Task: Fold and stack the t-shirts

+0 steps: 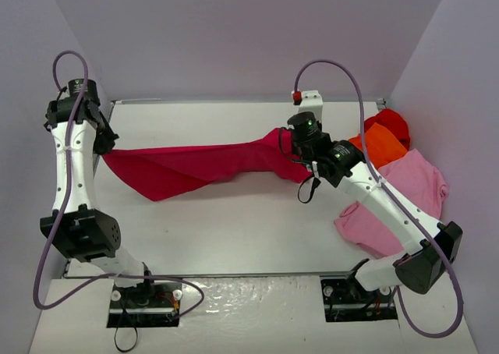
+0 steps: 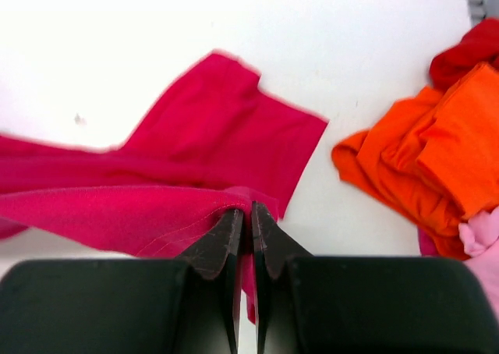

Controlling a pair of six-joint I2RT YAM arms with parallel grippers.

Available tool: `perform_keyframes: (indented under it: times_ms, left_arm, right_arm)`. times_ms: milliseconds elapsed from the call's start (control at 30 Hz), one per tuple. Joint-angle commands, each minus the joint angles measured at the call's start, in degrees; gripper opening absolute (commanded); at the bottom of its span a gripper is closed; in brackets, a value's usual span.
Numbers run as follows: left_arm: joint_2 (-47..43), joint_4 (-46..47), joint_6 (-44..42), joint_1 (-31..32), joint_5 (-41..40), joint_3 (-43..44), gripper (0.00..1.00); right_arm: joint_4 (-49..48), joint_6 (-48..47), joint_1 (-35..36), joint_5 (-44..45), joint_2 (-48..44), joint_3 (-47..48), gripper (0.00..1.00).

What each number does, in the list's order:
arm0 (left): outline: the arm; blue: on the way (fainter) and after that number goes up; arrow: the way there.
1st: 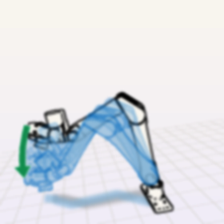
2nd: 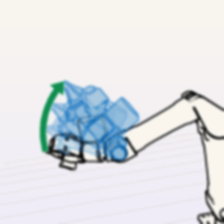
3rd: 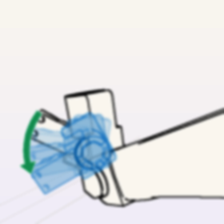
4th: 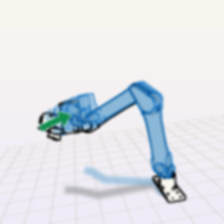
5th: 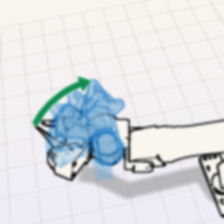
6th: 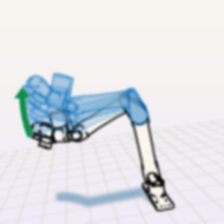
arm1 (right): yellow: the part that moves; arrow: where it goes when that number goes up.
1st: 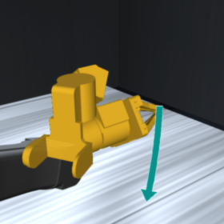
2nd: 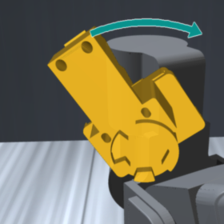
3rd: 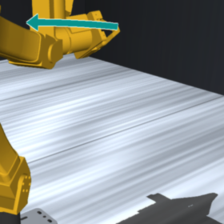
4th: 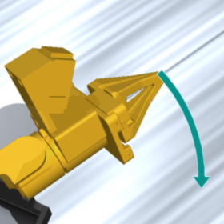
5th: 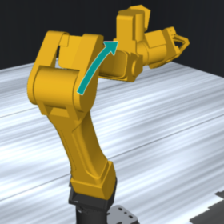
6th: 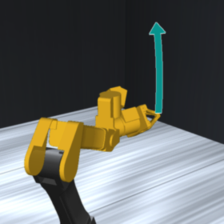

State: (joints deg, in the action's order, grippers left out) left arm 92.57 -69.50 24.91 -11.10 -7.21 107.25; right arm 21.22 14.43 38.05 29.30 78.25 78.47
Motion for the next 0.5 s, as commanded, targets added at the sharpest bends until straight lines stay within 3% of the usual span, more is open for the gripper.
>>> perform_keyframes:
  times_ms: [0, 233, 467]
  left_arm:
    - [-6.44, 1.09, -2.67, -1.20, -1.72, 9.80, 0.00]
    - [-10.29, 4.36, -3.91, -1.20, -0.78, 17.95, 0.00]
    - [-8.02, 0.42, -4.00, -1.20, 1.67, 32.81, 0.00]
  right_arm:
    - [-4.25, -3.62, -2.49, 7.18, 0.79, 10.25, 0.00]
    - [-11.10, -10.92, -3.77, 9.48, -0.11, 19.90, 0.00]
    - [-12.53, -19.26, -4.30, 11.84, 0.13, 33.08, 0.00]
